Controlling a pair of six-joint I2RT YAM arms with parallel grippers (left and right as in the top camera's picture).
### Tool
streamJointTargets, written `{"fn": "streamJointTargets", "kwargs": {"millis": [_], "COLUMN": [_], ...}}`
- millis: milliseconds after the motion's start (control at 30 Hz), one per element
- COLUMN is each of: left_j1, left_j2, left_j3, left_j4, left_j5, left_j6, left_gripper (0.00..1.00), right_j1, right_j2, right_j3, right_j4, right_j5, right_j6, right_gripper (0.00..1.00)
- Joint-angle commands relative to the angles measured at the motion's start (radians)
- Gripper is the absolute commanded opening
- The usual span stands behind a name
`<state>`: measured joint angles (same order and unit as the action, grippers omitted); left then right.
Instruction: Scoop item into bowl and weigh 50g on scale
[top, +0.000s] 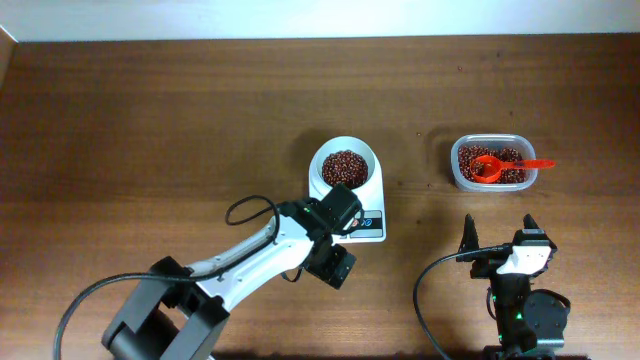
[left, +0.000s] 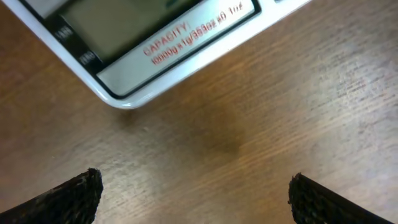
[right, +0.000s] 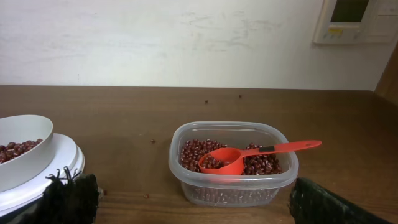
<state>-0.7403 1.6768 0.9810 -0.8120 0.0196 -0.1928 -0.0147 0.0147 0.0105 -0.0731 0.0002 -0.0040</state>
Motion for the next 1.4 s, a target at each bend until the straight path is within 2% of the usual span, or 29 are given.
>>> {"fn": "streamJointTargets", "kwargs": {"millis": [0, 133, 367, 667, 1367], "left_j1": [-0.002, 0.000, 0.070, 0.089, 0.089], "left_j2": [0.024, 0.061, 0.140, 0.144, 0.212], "left_j3": [0.040, 0.069, 0.088, 0.108, 0.147], "left_j4": [-0.024, -0.034, -0.046, -0.012, -0.038], "left_j5": [0.083, 0.097, 0.109, 0.116, 0.116], "left_j6": [-0.024, -0.024, -0.103, -0.106, -0.110], "left_gripper": [0.99, 0.99, 0.98, 0.99, 0.98], "right_j1": [-0.005, -0.005, -0.005, -0.005, -0.005], "right_j2": [-0.011, -0.011, -0.011, -0.011, -0.011], "right_j3": [-0.005, -0.005, -0.005, -0.005, -0.005], "right_j4": [-0.006, -0.006, -0.006, -0.006, -0.006], "right_j5": [0.008, 0.008, 0.008, 0.008, 0.008], "right_j6": [0.005, 0.005, 0.005, 0.005, 0.005], "right_gripper": [0.99, 0.99, 0.99, 0.99, 0.99]}}
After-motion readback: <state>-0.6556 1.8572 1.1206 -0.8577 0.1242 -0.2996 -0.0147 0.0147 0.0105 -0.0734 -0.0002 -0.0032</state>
